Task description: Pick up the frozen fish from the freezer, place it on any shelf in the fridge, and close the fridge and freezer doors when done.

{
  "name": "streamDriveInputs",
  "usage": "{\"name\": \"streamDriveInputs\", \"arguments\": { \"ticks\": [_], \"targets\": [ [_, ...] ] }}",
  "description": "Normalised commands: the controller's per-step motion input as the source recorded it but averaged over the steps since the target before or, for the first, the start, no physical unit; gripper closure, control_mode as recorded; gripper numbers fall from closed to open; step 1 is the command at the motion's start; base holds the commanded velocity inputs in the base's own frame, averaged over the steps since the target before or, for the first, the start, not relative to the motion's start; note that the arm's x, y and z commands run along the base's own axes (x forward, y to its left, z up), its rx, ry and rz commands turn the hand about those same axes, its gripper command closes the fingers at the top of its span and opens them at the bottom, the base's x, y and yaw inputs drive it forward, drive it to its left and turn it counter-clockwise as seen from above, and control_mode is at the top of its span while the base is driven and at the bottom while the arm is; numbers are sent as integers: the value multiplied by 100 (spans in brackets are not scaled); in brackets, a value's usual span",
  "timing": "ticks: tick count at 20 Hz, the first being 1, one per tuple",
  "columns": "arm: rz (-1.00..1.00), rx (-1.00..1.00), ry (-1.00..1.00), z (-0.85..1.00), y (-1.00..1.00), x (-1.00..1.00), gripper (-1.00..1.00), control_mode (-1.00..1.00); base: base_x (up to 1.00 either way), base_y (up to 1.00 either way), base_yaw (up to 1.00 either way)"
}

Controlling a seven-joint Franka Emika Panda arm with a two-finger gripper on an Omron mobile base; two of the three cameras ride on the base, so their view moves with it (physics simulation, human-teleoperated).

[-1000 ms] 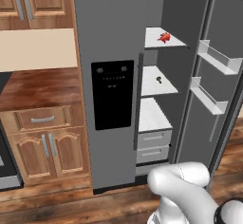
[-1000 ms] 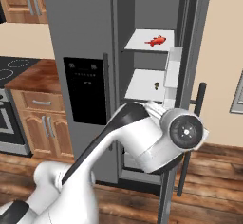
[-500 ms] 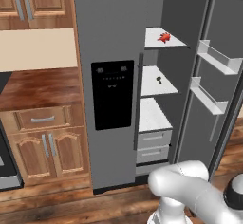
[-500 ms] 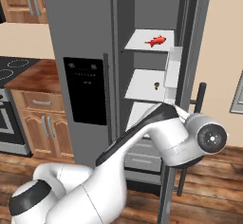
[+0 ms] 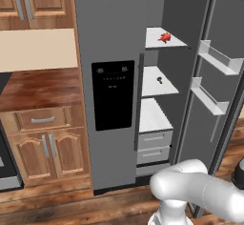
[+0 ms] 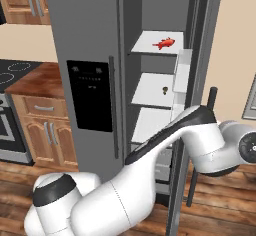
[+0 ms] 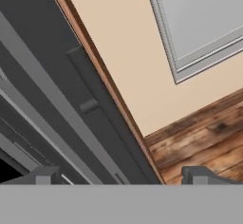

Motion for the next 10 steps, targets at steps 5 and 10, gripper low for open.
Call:
{"name": "streamDriveInputs", "arguments": {
  "ticks": [5, 10],
  "targets": [
    [0, 0, 0, -21, 0, 15, -100, -100, 0, 0, 0],
    [0, 0, 0, -9, -1, 27, -100, -100, 0, 0, 0]
  ]
}}
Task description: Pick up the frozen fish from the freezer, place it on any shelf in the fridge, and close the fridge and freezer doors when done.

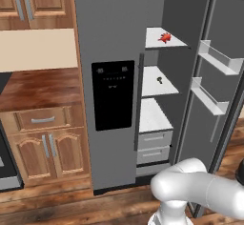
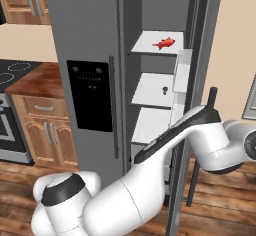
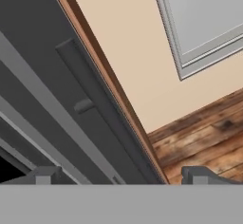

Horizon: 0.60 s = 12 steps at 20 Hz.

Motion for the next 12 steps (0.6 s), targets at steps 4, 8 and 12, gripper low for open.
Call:
{"name": "streamDriveInputs", "arguments": {
  "ticks": [4, 8, 12],
  "targets": [
    [0, 0, 0, -3, -4, 40, -100, -100, 0, 0, 0],
    [0, 0, 0, -4, -14, 40, -100, -100, 0, 0, 0],
    [4, 0, 0, -6, -2, 38, -100, -100, 0, 0, 0]
  ]
}}
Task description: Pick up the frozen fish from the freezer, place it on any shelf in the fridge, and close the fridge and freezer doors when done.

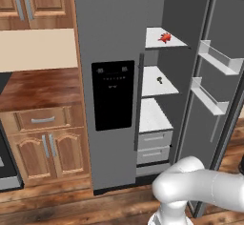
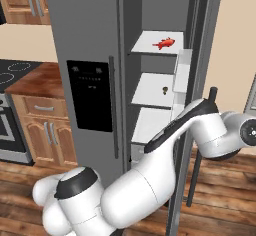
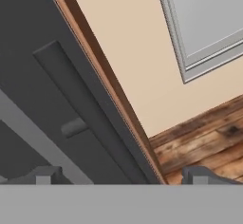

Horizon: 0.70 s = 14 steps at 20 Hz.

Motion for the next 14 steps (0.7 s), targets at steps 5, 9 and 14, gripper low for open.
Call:
{"name": "streamDriveInputs", "arguments": {
  "ticks": [5, 9, 14],
  "targets": [
    [6, 0, 0, -2, 12, 38, -100, -100, 0, 0, 0],
    [9, 0, 0, 0, 33, 41, -100, -100, 0, 0, 0],
    [11, 1, -1, 0, 31, 49, -100, -100, 0, 0, 0]
  ]
}}
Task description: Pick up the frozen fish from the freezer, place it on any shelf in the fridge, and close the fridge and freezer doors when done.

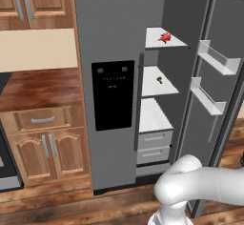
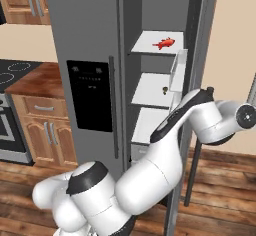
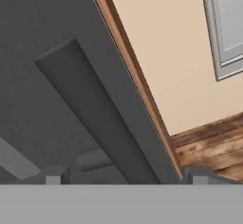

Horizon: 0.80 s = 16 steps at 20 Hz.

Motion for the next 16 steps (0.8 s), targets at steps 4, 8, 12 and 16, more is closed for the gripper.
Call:
{"name": "streamDriveInputs", "arguments": {
  "ticks": [4, 8, 12, 16],
  "targets": [
    [12, 3, 0, 0, 22, 45, -100, -100, 0, 0, 0],
    [12, 6, -1, 0, 52, 29, -100, -100, 0, 0, 0],
    [12, 8, -4, 0, 78, 17, -100, -100, 0, 0, 0],
    [12, 9, -7, 0, 85, 18, -100, -100, 0, 0, 0]
  ]
}}
